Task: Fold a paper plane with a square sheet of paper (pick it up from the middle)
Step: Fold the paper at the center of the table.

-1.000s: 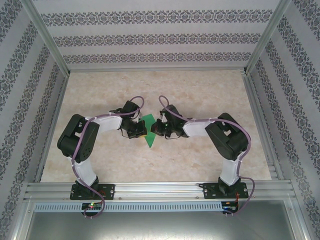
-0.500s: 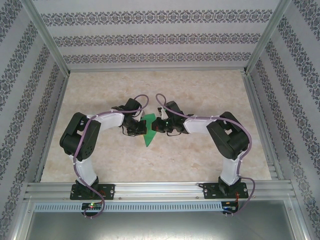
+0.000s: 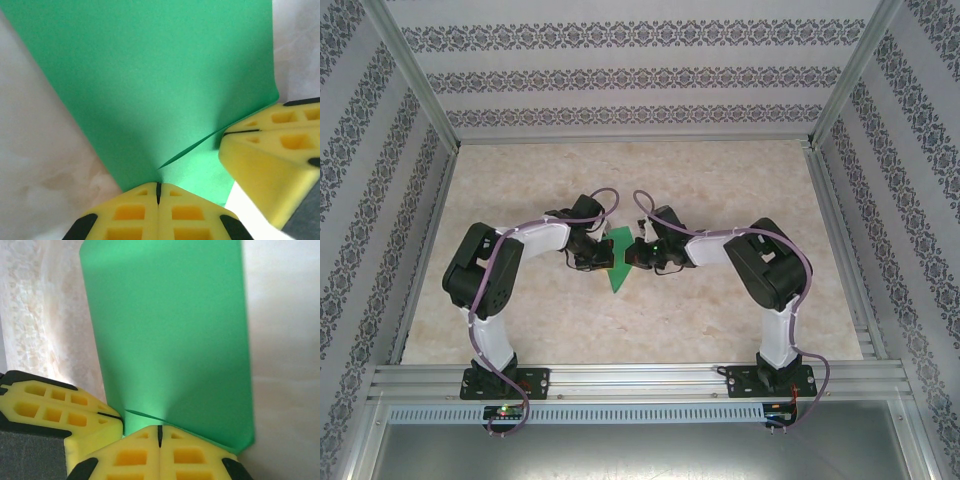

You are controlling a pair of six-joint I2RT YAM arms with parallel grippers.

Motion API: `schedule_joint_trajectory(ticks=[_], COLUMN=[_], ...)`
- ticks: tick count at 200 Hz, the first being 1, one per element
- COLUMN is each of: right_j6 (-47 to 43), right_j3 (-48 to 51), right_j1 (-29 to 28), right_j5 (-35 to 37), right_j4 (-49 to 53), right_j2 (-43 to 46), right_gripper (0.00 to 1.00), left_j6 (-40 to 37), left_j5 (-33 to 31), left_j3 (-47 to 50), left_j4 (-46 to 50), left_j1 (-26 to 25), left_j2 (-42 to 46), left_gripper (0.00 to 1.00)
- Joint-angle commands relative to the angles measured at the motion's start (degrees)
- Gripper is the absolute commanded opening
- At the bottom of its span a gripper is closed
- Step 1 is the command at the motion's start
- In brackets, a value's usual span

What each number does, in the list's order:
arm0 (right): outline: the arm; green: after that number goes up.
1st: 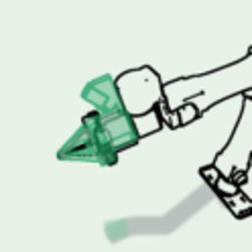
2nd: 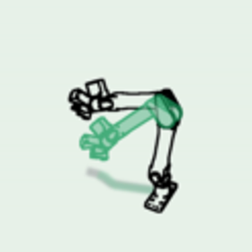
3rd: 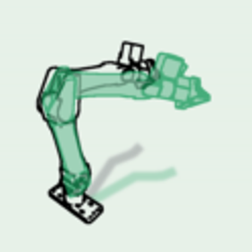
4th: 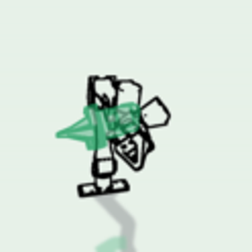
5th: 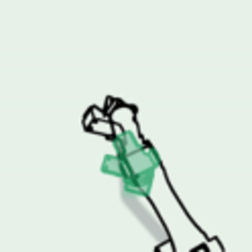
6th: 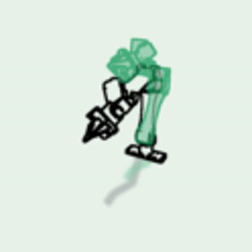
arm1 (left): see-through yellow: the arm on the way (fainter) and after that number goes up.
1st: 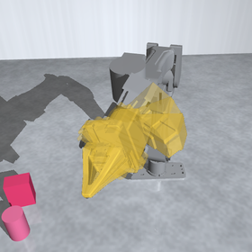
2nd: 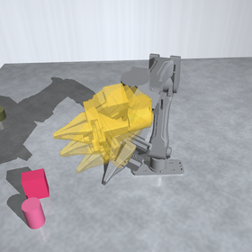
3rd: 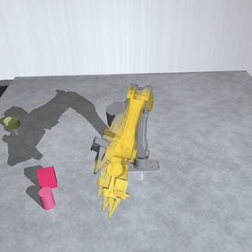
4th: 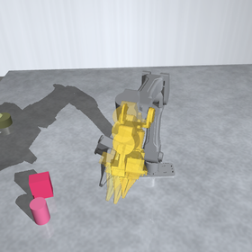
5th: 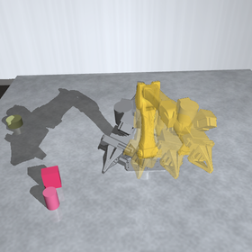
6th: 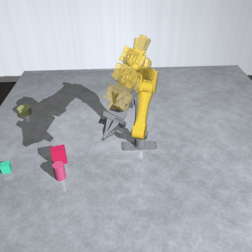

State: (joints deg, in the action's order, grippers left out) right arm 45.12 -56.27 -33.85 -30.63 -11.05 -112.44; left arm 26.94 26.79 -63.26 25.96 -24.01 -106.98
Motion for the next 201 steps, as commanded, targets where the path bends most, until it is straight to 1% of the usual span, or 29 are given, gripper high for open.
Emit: schedule_joint_trajectory(ticks=[1,26,44,61,91,118,155,201], right_j6=[1.44,1.54,1.11,0.61,0.36,2.48,5.12,5.06], right_j3=[2.69,3.17,3.55,3.29,0.12,-2.24,-3.5,-1.81], right_j1=[3.61,5.57,5.84,5.34,1.76,-1.32,-1.84,-1.66], right_j5=[5.1,8.75,11.44,10.6,4.29,1.43,1.75,5.55], right_j4=[1.39,4.36,5.82,5.86,5.17,2.18,0.51,4.74], right_j2=[0.32,4.62,8.63,10.38,7.36,3.28,-0.5,-1.68], right_gripper=[0.0,0.0,0.0,0.0,0.0,0.0,0.0,0.0], left_j6=[-2.11,-3.22,-5.04,-7.47,-11.55,-13.84,-13.41,-9.7], left_j5=[-9.07,-10.32,-11.02,-10.78,-8.37,-7.19,-6.52,-4.07], left_j3=[2.01,1.05,-0.53,-2.5,-4.46,-5.46,-5.38,-5.31], left_j4=[6.81,7.51,7.8,7.87,7.14,7.64,7.12,5.11], left_j1=[-0.03,-0.02,-0.04,-0.03,-0.05,0.0,0.04,0.1], left_j2=[-5.45,-5.58,-5.05,-4.77,-4.84,-4.82,-4.64,-3.27], left_gripper=[0.0,0.0,0.0,0.0,0.0,0.0,0.0,0.0])
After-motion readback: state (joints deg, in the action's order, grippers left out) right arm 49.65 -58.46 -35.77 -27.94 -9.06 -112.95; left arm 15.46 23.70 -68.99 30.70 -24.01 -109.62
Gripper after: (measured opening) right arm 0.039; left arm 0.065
